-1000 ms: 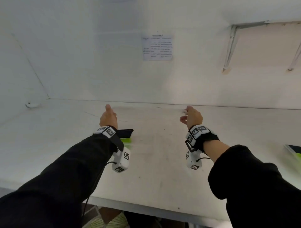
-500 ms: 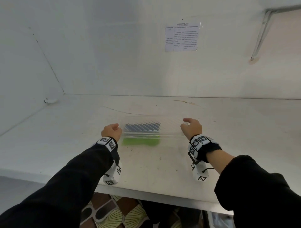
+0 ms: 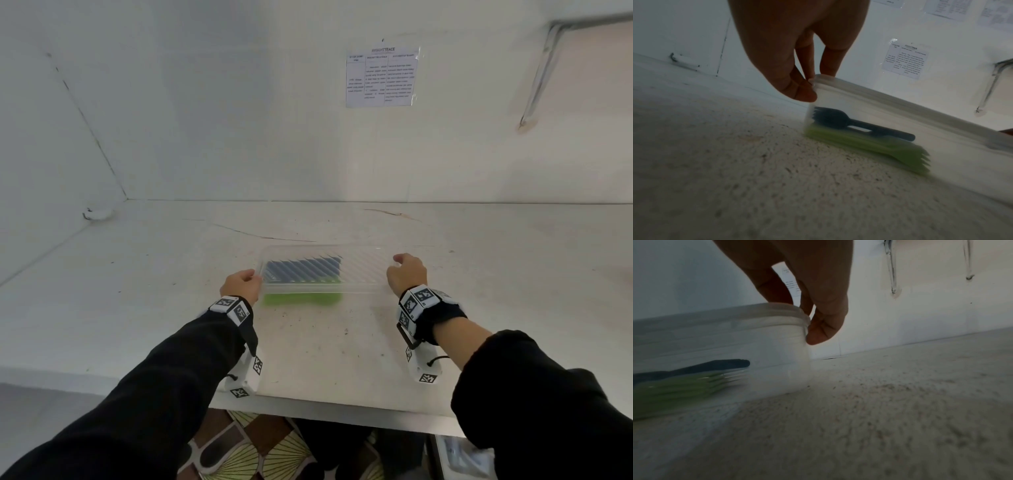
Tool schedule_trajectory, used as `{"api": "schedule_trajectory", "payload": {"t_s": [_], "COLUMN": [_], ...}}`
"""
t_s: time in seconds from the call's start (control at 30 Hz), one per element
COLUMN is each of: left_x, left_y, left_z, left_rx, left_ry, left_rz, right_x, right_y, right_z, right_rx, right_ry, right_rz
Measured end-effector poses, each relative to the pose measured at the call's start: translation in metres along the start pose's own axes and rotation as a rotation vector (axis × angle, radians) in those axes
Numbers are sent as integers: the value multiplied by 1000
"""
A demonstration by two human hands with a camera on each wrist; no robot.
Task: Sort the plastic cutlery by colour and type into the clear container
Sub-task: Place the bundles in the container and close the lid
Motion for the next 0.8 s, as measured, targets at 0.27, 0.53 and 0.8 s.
{"api": "schedule_trajectory", "payload": {"t_s": [0.27, 0.53, 0.8], "left_x": [9, 16, 18], "left_y": [13, 25, 23], "left_z": [7, 14, 19], "left_rx": [-121, -248, -281], "left_ry": [2, 48, 132], "left_rz": [-261, -439, -462], "right_x": [-1, 1, 6], "right_y": [-16, -14, -16], "right_z": [6, 17, 21], "right_rx": [196, 131, 145], "right_ry": [33, 63, 131], "right_rz": [29, -160, -105]}}
Point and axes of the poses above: each hand's wrist, its own z-axis towards the middle knuckle, its own x-axis out of the palm, y = z × x, the point moved 9 cm from there along z, towards the middle knuckle, and after that the axes turned 5 degrees about z, right-handed, at the moved point
